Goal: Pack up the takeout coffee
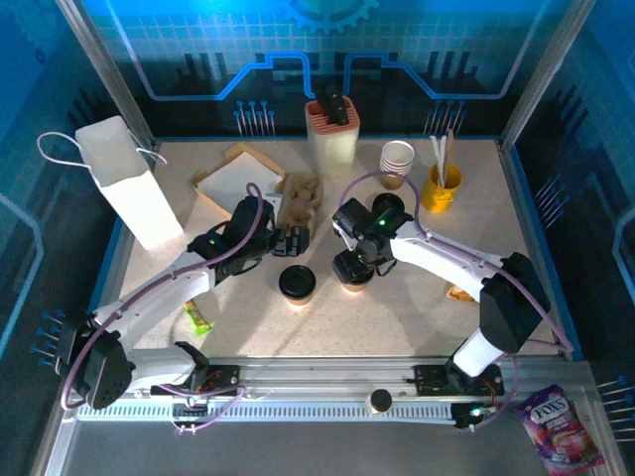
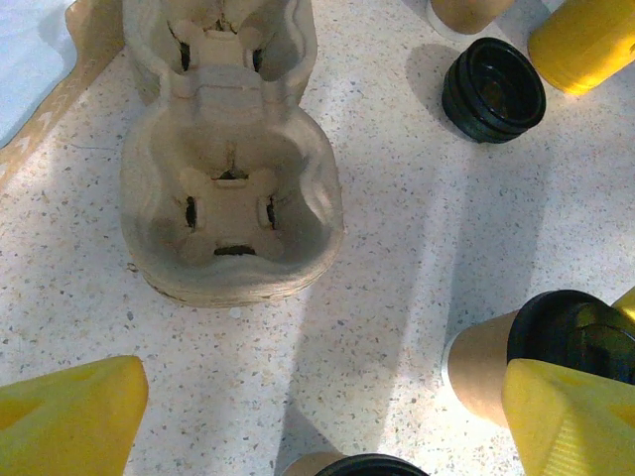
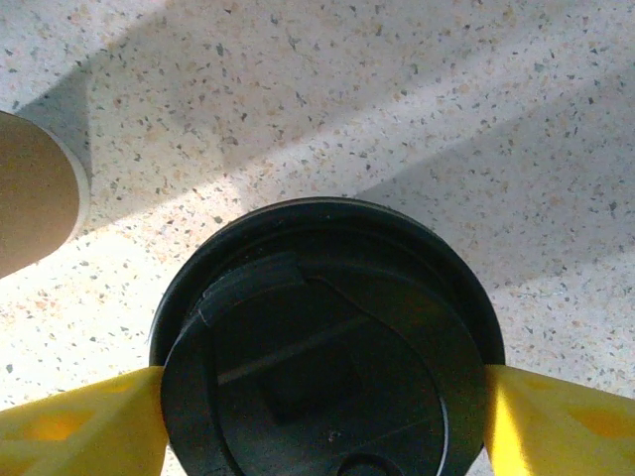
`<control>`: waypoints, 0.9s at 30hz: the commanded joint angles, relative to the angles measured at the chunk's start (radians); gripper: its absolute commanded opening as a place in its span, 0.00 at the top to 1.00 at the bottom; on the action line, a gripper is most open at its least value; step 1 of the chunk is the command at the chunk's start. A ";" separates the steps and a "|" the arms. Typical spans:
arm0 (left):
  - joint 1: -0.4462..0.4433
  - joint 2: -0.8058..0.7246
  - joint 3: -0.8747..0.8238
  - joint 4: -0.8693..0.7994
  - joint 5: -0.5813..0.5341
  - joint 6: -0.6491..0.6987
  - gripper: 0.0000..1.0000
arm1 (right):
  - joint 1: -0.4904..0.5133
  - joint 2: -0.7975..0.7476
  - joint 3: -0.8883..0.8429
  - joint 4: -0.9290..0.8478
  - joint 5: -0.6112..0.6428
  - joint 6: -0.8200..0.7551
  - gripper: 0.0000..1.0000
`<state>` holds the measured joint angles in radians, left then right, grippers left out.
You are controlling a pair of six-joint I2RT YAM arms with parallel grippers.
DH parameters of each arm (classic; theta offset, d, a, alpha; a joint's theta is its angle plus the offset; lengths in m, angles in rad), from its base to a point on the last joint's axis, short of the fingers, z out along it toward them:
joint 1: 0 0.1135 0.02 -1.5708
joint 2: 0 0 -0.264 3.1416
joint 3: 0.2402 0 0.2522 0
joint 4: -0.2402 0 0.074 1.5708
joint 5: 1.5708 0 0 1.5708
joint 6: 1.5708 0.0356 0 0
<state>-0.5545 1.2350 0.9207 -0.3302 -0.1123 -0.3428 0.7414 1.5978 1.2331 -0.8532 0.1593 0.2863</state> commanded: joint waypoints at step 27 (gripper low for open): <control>-0.083 -0.015 0.077 -0.179 0.014 0.027 0.09 | -0.414 -0.122 -0.113 -0.027 -0.007 0.005 0.31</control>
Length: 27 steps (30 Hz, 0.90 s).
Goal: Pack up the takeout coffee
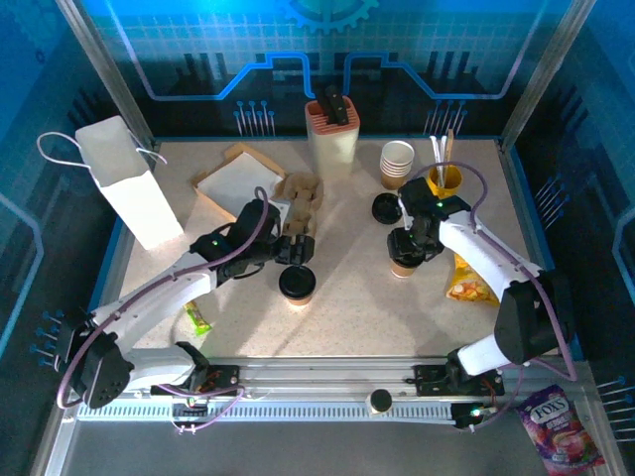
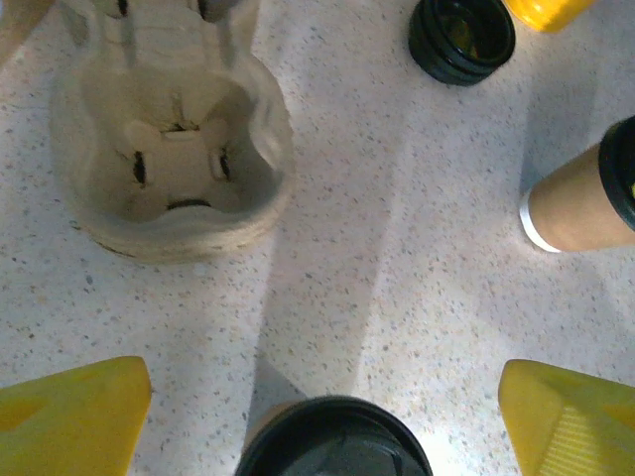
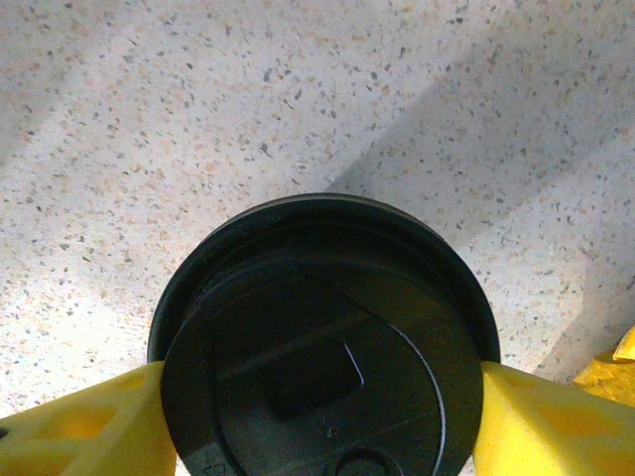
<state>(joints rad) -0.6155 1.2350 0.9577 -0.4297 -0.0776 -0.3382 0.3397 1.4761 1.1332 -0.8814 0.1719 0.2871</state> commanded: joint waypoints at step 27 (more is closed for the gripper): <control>-0.214 0.159 0.167 -0.407 -0.134 0.016 0.08 | 0.004 -0.076 0.027 0.047 -0.108 0.017 0.14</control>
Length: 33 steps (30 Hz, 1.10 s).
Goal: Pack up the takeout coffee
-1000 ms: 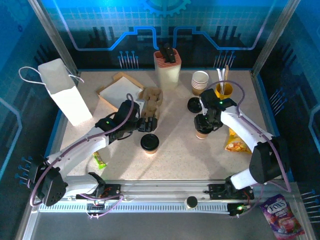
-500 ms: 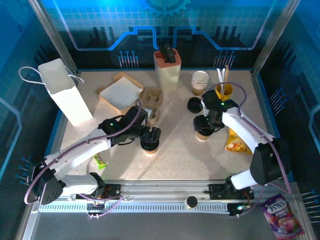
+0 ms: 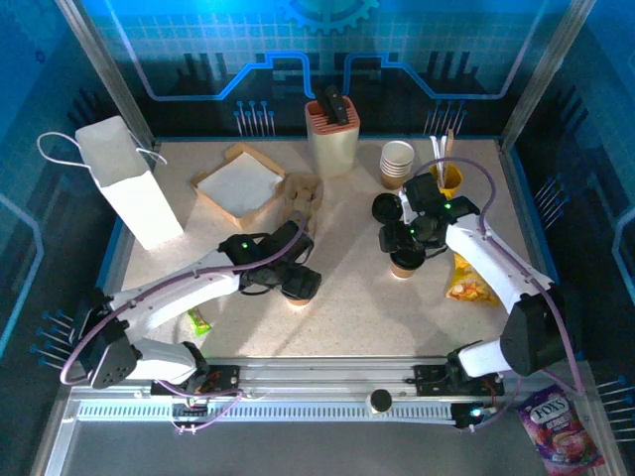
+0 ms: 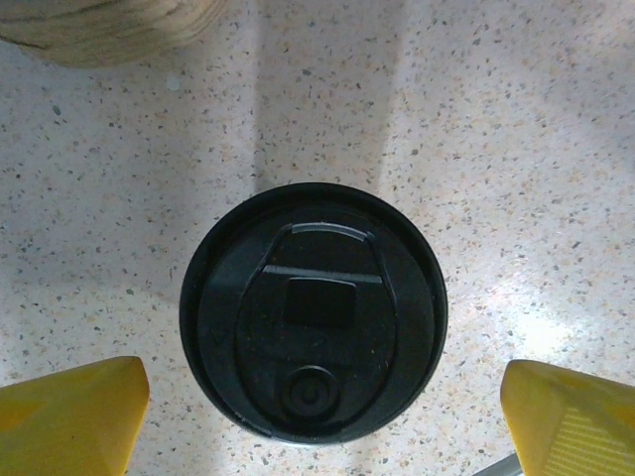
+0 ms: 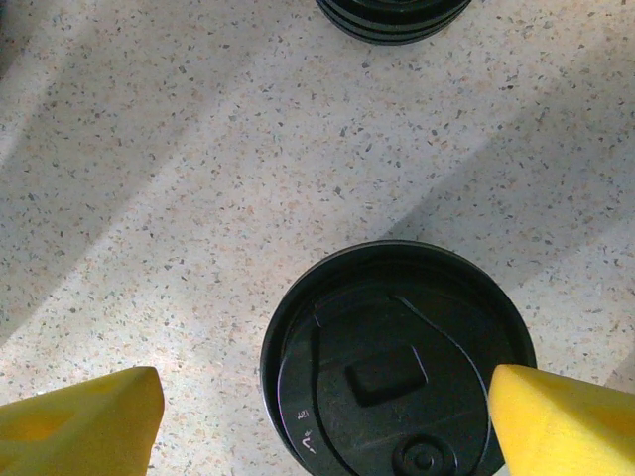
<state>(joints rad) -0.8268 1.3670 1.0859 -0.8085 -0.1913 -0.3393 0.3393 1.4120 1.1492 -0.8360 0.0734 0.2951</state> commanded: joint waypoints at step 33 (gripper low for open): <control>0.015 0.125 -0.014 0.026 -0.008 0.020 0.17 | 0.013 0.002 -0.015 0.020 -0.023 0.010 0.14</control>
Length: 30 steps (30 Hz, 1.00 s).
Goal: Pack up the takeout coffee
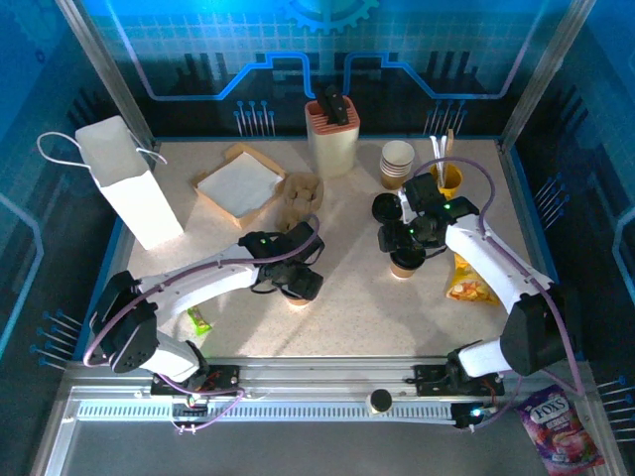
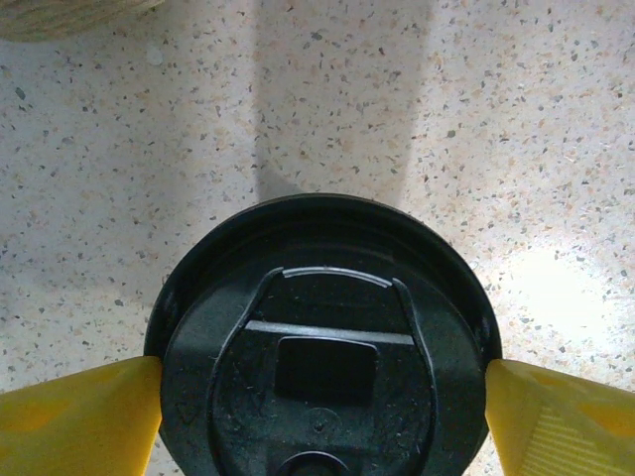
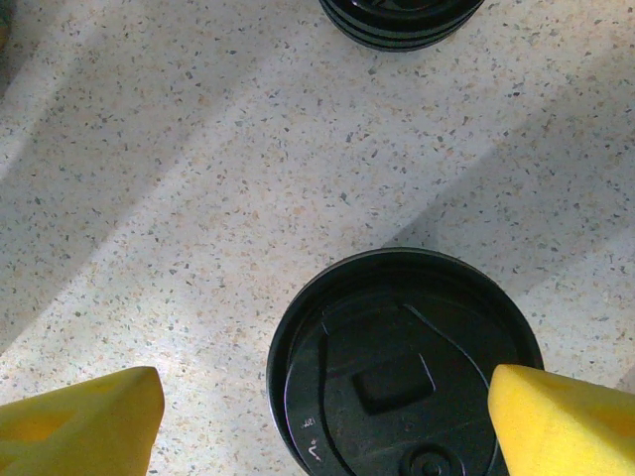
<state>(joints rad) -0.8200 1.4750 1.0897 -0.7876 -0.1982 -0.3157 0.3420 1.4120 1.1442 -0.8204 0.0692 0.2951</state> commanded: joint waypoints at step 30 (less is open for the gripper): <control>0.449 0.050 0.076 0.046 -0.006 0.021 0.22 | 0.043 -0.066 0.004 0.064 0.025 -0.070 0.14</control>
<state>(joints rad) -0.3836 1.5066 1.1358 -0.7315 -0.2131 -0.3115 0.3729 1.3670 1.1446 -0.7723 0.0784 0.2443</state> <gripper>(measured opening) 0.782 0.860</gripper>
